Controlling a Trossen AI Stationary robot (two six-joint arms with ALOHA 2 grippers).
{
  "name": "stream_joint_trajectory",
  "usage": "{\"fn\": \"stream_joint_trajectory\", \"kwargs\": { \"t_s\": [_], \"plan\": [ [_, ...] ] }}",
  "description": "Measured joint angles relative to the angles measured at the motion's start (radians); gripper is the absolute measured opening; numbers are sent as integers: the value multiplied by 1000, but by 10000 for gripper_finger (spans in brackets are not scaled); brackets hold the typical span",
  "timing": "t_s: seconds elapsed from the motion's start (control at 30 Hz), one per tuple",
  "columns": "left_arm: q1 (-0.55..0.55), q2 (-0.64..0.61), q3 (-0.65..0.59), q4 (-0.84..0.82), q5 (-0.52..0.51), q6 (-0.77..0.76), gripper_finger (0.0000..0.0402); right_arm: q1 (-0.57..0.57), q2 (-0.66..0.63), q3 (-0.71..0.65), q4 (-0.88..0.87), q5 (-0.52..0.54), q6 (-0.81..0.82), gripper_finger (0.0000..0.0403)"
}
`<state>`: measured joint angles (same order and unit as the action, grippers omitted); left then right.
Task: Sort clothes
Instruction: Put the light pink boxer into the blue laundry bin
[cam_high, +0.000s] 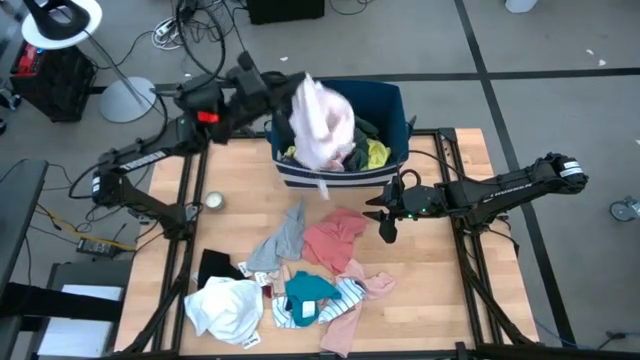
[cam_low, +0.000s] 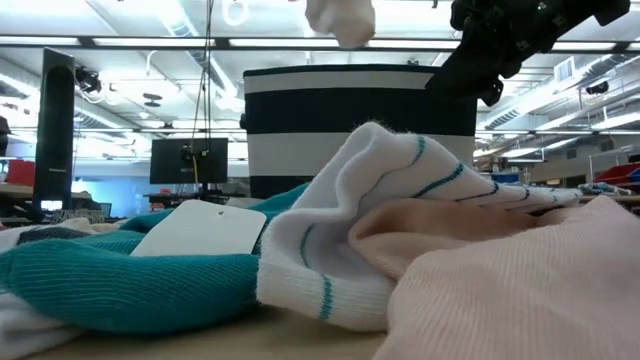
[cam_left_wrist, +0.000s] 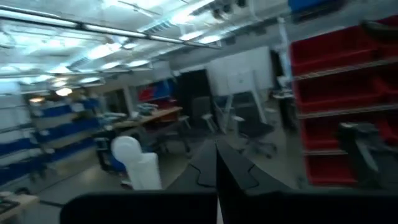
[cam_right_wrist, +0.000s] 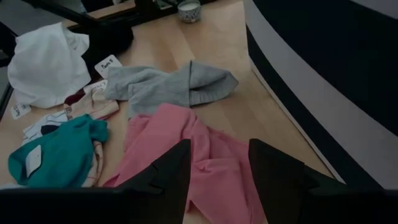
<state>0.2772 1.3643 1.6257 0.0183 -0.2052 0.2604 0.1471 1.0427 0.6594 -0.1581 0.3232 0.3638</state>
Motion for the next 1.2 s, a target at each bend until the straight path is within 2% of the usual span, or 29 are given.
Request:
{"fn": "stream_joint_trajectory", "kwargs": {
  "t_s": [0.23,0.43,0.6,0.7,0.93,1.07,1.2],
  "plan": [
    [104,49,4,0,34,-10,0,0,0,0,-3,0,-7,165],
    [123,108,3,-158,34,-38,2,0,0,0,-2,0,-8,165],
    [123,179,3,-316,35,-133,11,0,0,0,-3,0,-8,165],
    [136,231,3,-424,64,-175,32,0,0,0,-2,0,-8,165],
    [175,379,3,-592,225,-280,113,0,0,0,-2,0,-8,165],
    [175,454,3,-630,237,-294,145,0,0,0,-2,0,-8,165],
    [175,517,3,-627,237,-300,159,0,0,0,-2,0,-8,165]
  ]
}}
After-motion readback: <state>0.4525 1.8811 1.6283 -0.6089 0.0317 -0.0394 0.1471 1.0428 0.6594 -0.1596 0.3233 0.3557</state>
